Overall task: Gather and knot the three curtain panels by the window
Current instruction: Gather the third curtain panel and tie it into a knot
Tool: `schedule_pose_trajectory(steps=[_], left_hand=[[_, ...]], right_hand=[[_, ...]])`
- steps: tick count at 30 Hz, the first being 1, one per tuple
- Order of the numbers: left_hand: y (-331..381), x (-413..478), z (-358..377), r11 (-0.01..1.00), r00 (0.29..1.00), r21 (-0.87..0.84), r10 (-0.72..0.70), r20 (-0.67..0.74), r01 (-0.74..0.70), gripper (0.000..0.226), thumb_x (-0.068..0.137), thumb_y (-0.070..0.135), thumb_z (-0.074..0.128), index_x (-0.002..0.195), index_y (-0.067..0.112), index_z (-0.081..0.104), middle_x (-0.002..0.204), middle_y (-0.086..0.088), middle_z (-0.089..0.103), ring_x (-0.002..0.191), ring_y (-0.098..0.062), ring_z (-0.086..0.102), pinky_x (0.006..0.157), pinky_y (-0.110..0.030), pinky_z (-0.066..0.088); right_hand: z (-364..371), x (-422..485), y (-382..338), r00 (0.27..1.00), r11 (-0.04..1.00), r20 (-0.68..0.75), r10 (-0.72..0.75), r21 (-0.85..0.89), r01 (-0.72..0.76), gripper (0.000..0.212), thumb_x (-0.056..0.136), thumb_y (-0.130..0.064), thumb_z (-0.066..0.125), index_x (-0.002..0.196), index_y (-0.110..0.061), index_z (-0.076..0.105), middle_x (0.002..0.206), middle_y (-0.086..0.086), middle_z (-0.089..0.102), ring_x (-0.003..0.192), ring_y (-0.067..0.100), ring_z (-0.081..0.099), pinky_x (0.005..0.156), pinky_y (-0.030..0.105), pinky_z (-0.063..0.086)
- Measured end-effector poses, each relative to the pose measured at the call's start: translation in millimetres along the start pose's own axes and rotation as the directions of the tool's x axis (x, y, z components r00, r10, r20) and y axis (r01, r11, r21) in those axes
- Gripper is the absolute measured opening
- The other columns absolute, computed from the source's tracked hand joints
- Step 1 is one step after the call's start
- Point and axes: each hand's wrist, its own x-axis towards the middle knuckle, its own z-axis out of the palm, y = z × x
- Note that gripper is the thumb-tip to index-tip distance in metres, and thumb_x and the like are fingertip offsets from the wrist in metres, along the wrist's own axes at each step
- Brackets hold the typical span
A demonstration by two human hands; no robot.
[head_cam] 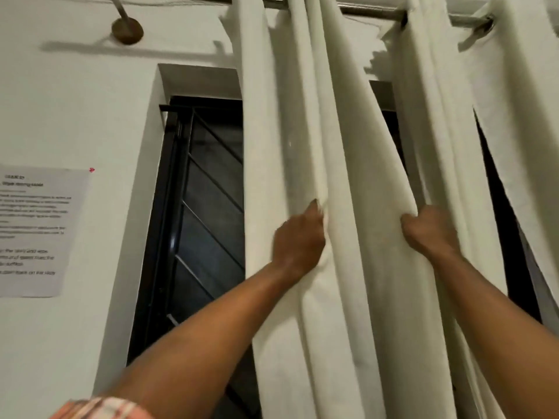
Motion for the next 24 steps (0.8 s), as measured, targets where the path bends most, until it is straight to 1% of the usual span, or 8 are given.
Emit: schedule_pose_trajectory(steps=[2, 4, 8, 10, 13, 18, 22, 24], left_hand=[[-33, -13, -18, 0.999, 0.998, 0.031, -0.019, -0.065, 0.021, 0.036, 0.102, 0.036, 0.027, 0.126, 0.017, 0.047, 0.099, -0.018, 0.066, 0.090, -0.039, 0.061, 0.075, -0.041, 0.048], [-62, -18, -40, 0.997, 0.993, 0.070, -0.024, -0.113, 0.032, 0.034, 0.102, 0.035, 0.031, 0.122, 0.015, 0.050, 0.094, -0.017, 0.067, 0.087, -0.040, 0.060, 0.068, -0.037, 0.040], [-100, -20, -85, 0.995, 0.983, 0.104, 0.015, -0.182, 0.004, 0.024, 0.099, 0.034, 0.039, 0.092, 0.014, 0.051, 0.069, -0.008, 0.060, 0.066, -0.035, 0.058, 0.058, -0.040, 0.045], [-115, -21, -106, 0.987, 0.982, 0.154, -0.008, -0.188, 0.038, 0.026, 0.098, 0.035, 0.040, 0.083, 0.016, 0.047, 0.071, -0.005, 0.060, 0.064, -0.030, 0.058, 0.059, -0.041, 0.049], [-143, -18, -133, 0.980, 0.978, 0.154, -0.100, -0.181, 0.129, 0.030, 0.098, 0.039, 0.041, 0.084, 0.015, 0.055, 0.078, 0.001, 0.063, 0.070, -0.023, 0.060, 0.066, -0.041, 0.052], [-180, -15, -175, 0.968, 0.958, 0.085, -0.216, -0.189, 0.235, 0.026, 0.095, 0.035, 0.045, 0.085, 0.019, 0.064, 0.083, -0.002, 0.067, 0.077, -0.028, 0.061, 0.069, -0.039, 0.052], [-213, -23, -212, 0.947, 0.921, 0.089, -0.273, -0.280, 0.308, 0.031, 0.090, 0.017, 0.051, 0.060, 0.022, 0.051, 0.077, -0.013, 0.067, 0.073, -0.033, 0.064, 0.063, -0.037, 0.050], [-229, -34, -227, 0.932, 0.902, 0.051, -0.331, -0.279, 0.358, 0.036, 0.091, 0.020, 0.050, 0.055, 0.022, 0.046, 0.066, -0.008, 0.062, 0.068, -0.033, 0.060, 0.060, -0.035, 0.044]], right_hand=[[9, -4, -15, 1.000, 0.999, 0.013, -0.013, 0.037, 0.012, 0.025, 0.088, -0.025, 0.052, 0.103, -0.006, 0.059, 0.104, 0.019, 0.062, 0.080, 0.032, 0.052, 0.070, 0.033, 0.042], [22, -8, -37, 0.998, 0.994, 0.043, -0.035, 0.103, 0.030, 0.030, 0.088, -0.027, 0.054, 0.110, -0.008, 0.057, 0.104, 0.014, 0.061, 0.084, 0.033, 0.054, 0.073, 0.035, 0.045], [48, -20, -92, 0.984, 0.989, 0.136, -0.116, 0.109, 0.101, 0.039, 0.088, -0.024, 0.056, 0.125, -0.011, 0.051, 0.118, 0.016, 0.057, 0.103, 0.038, 0.055, 0.076, 0.037, 0.042], [59, -30, -125, 0.976, 0.985, 0.153, -0.157, 0.097, 0.143, 0.039, 0.088, -0.015, 0.050, 0.127, -0.012, 0.050, 0.122, 0.017, 0.056, 0.108, 0.039, 0.054, 0.080, 0.038, 0.042], [82, -51, -173, 0.956, 0.969, 0.165, -0.243, 0.083, 0.232, 0.042, 0.088, -0.009, 0.044, 0.130, -0.011, 0.049, 0.127, 0.019, 0.055, 0.115, 0.040, 0.052, 0.092, 0.042, 0.043], [142, -126, -297, 0.846, 0.854, 0.175, -0.503, 0.248, 0.457, 0.039, 0.092, -0.008, 0.043, 0.131, -0.006, 0.045, 0.122, 0.018, 0.058, 0.113, 0.036, 0.055, 0.088, 0.037, 0.044], [175, -185, -372, 0.744, 0.759, 0.196, -0.639, 0.322, 0.566, 0.044, 0.094, -0.008, 0.041, 0.137, -0.006, 0.041, 0.120, 0.017, 0.059, 0.109, 0.036, 0.057, 0.085, 0.037, 0.045], [184, -193, -373, 0.719, 0.761, 0.261, -0.644, 0.316, 0.567, 0.045, 0.094, -0.008, 0.038, 0.139, -0.007, 0.039, 0.123, 0.018, 0.057, 0.111, 0.037, 0.055, 0.086, 0.039, 0.045]])
